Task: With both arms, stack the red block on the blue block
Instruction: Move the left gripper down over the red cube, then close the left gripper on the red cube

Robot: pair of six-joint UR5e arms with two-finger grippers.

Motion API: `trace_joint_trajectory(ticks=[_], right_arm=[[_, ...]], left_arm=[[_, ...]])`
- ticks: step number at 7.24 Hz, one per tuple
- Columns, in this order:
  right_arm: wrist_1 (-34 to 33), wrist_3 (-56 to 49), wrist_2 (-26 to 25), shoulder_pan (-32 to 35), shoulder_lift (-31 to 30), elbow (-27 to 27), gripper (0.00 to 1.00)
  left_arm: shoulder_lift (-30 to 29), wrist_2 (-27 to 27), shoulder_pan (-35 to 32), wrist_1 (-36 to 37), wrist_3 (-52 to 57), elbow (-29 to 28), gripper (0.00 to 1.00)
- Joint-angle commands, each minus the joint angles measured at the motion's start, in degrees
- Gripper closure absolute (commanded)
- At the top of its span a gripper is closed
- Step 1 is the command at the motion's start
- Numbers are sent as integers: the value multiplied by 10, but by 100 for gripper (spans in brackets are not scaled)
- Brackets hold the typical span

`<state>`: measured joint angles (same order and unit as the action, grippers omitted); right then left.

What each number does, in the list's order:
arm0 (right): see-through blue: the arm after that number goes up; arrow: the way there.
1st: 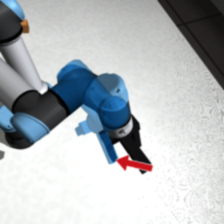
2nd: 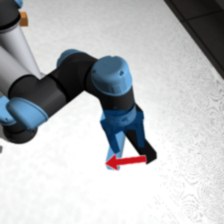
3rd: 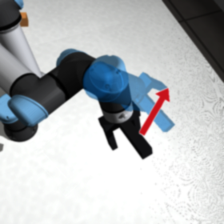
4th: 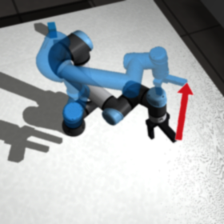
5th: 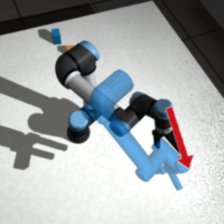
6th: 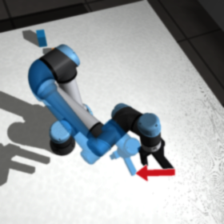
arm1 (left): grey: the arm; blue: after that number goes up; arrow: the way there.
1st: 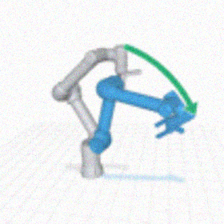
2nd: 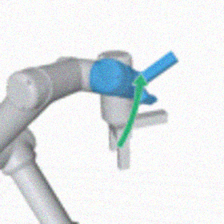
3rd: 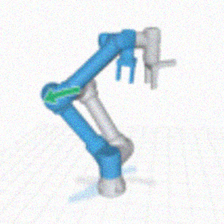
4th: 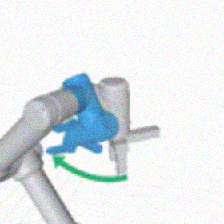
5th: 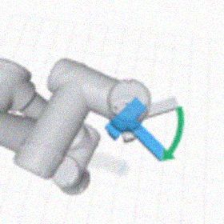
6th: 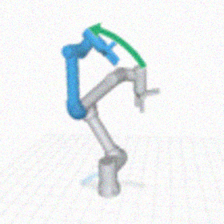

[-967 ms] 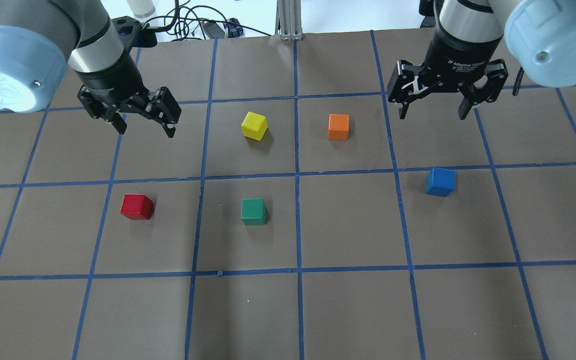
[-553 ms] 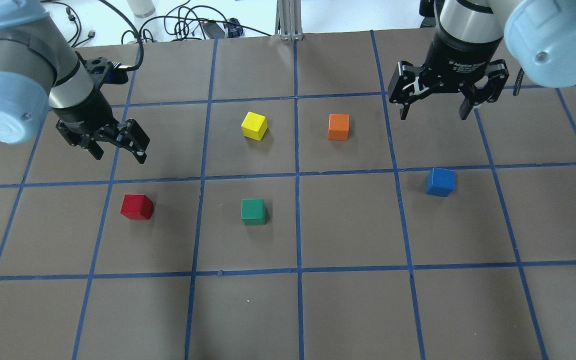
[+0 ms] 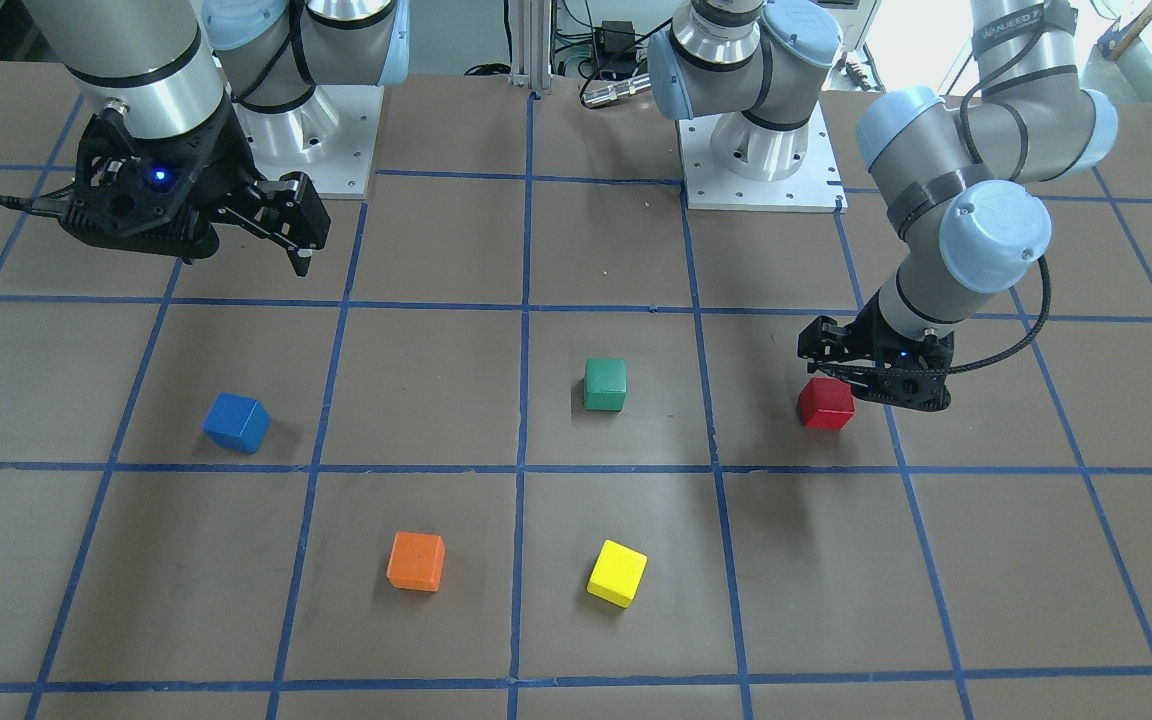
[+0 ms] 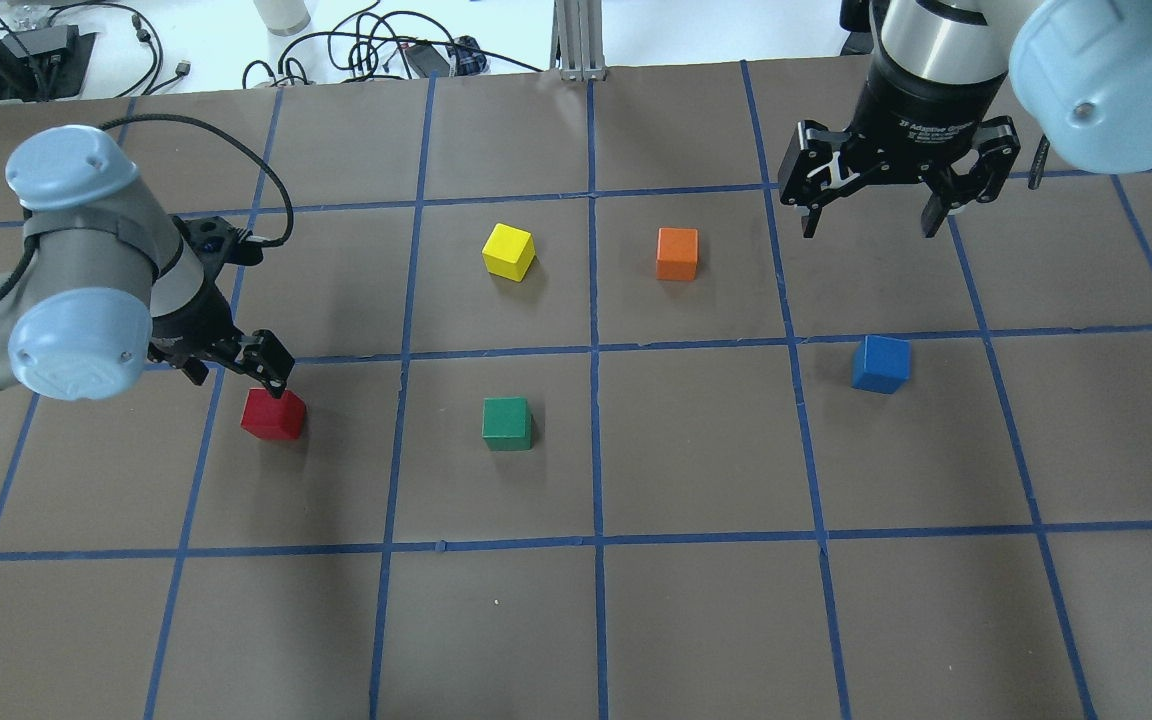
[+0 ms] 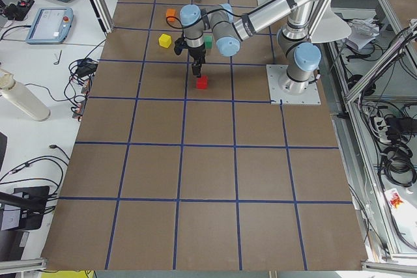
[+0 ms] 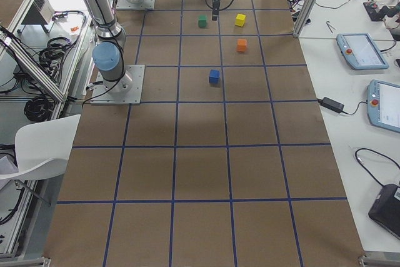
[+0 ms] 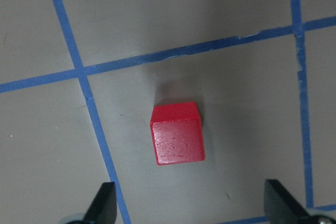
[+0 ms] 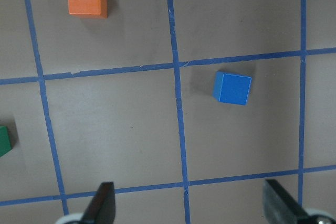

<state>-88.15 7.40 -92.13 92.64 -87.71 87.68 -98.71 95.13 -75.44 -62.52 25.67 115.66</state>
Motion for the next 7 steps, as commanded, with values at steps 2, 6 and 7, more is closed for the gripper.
trace_joint_trajectory(ticks=[2,6,7], right_arm=[[0,1,-1,0,0,0,0],[1,2,-1,0,-1,1,0],[1,3,-1,0,-1,1,0]], left_arm=[[-35,1,6,33,-12,20,0],[-59,1,6,54,-21,19,21],[-59,1,6,59,-24,20,52]])
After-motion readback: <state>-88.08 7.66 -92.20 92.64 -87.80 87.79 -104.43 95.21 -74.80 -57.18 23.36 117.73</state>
